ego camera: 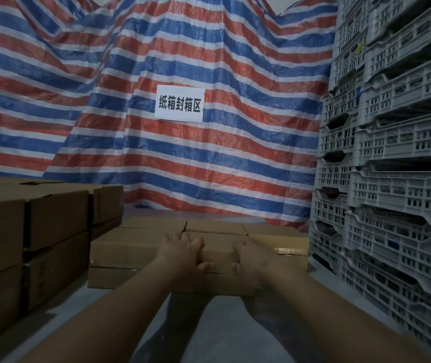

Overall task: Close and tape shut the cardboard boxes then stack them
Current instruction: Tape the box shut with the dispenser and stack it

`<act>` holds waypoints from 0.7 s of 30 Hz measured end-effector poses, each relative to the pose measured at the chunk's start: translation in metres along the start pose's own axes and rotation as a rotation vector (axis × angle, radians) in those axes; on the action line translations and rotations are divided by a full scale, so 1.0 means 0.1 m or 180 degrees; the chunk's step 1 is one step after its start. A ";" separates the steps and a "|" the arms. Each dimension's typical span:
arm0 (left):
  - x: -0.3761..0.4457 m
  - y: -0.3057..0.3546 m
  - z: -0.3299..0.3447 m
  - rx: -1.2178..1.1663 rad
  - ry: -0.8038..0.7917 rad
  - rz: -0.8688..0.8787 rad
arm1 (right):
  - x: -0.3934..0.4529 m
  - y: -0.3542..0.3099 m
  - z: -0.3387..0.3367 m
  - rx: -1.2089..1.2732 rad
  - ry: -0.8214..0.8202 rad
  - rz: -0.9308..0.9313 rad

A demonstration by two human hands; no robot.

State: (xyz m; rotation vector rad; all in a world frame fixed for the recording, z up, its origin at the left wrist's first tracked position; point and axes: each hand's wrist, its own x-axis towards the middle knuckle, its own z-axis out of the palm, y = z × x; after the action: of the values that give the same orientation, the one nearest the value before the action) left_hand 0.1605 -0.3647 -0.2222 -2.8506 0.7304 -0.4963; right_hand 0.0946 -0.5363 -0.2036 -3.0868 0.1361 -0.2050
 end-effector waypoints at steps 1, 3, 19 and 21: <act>0.00 0.00 0.01 -0.0021 0.0017 0.0005 | 0.00 0.00 0.01 -0.0011 0.0013 0.0005; 0.00 -0.01 0.02 -0.0079 0.0064 -0.0006 | 0.00 0.00 0.01 -0.0034 0.0041 0.0029; -1.26 -0.63 -0.98 0.0002 0.1111 0.0009 | -0.44 -0.96 -0.36 0.0466 0.0635 -0.0308; -1.46 -0.76 -1.15 -0.0153 0.1160 -0.0068 | -0.52 -1.26 -0.39 0.0666 0.0658 -0.0550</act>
State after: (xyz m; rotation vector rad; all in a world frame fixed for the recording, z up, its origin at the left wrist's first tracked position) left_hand 0.0321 -0.2349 -0.1380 -2.8453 0.7746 -1.0330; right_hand 0.0485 -0.4079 -0.1658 -2.8613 -0.1375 -0.5106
